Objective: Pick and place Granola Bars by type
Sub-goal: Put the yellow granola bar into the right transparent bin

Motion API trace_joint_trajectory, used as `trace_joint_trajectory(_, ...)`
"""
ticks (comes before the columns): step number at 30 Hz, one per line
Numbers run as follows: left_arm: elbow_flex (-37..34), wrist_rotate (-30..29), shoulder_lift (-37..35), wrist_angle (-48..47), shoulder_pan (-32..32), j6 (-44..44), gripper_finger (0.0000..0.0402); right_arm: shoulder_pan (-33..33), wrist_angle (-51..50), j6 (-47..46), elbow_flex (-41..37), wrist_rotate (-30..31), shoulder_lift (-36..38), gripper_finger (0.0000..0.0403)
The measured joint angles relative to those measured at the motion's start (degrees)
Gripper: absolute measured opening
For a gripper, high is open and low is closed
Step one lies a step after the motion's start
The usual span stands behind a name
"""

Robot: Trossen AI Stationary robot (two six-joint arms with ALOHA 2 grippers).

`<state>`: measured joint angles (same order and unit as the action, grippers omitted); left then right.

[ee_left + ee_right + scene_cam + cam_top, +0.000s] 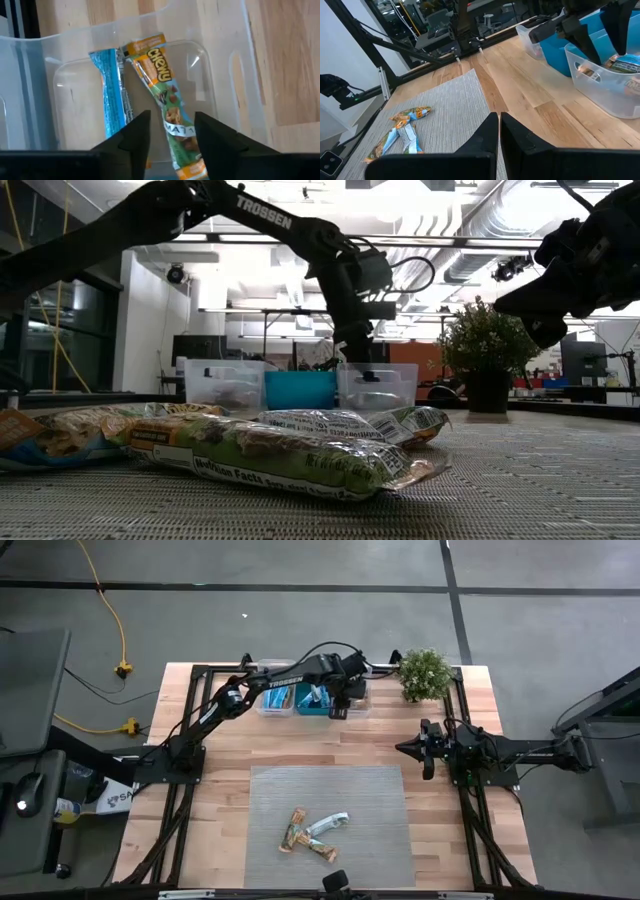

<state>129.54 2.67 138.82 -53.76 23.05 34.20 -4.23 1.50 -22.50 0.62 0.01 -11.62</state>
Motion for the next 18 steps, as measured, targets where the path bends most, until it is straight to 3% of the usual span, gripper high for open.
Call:
trace_joint_trajectory(7,0.0,1.2,-1.0,-0.3,0.1,0.0,0.0188,0.0,0.0,0.0,0.0,0.0,0.0,0.0)
trace_joint_trajectory(14,0.0,3.8,-6.9,-0.9,-0.3,-0.7,0.0191,0.0,0.0,0.0,0.0,0.0,0.0,0.0)
trace_joint_trajectory(18,0.1,7.2,-11.5,-3.0,-0.5,-7.0,0.019,0.0,0.0,0.0,0.0,0.0,0.0,0.0)
